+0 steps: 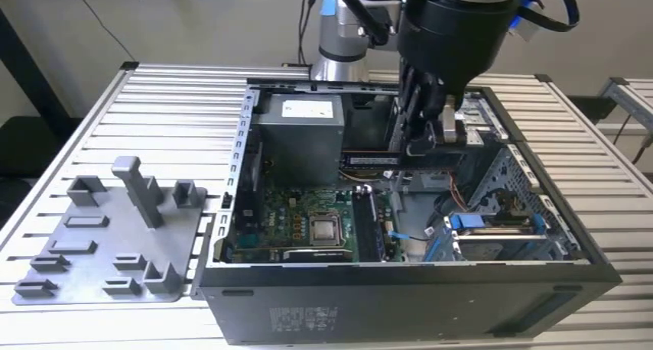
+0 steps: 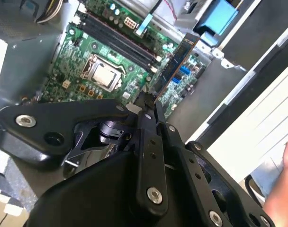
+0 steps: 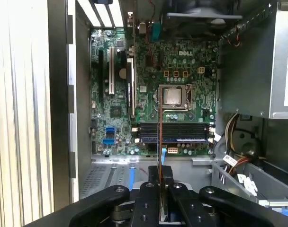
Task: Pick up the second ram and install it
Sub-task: 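Pick up the second ram and move it above second insertion slot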
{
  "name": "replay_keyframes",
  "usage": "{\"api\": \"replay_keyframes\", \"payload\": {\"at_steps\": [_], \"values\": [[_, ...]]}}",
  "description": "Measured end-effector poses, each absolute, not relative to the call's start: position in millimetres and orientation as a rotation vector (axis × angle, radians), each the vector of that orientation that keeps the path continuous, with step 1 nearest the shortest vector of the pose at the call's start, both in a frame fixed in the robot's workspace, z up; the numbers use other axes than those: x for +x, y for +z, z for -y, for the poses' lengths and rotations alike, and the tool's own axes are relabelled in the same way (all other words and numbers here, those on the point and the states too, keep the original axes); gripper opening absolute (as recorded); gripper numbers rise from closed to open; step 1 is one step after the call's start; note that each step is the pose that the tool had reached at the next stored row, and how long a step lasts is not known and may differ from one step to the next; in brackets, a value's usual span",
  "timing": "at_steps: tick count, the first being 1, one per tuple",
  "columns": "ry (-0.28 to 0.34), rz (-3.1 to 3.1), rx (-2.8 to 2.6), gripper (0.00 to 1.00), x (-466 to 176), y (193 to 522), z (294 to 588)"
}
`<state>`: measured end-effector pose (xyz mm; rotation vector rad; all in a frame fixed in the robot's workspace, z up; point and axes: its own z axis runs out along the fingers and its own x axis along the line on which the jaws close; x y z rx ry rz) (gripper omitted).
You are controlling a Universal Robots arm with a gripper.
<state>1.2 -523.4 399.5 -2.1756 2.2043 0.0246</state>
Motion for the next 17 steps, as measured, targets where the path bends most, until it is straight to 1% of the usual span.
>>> {"api": "replay_keyframes", "payload": {"at_steps": [6,12,17], "values": [[0.025,-2.204,-2.176,0.14,18.2,399.4,523.4],[0.025,-2.204,-2.175,0.14,19.9,399.4,523.0],[0.025,-2.206,-2.174,0.14,17.7,399.3,513.6]]}}
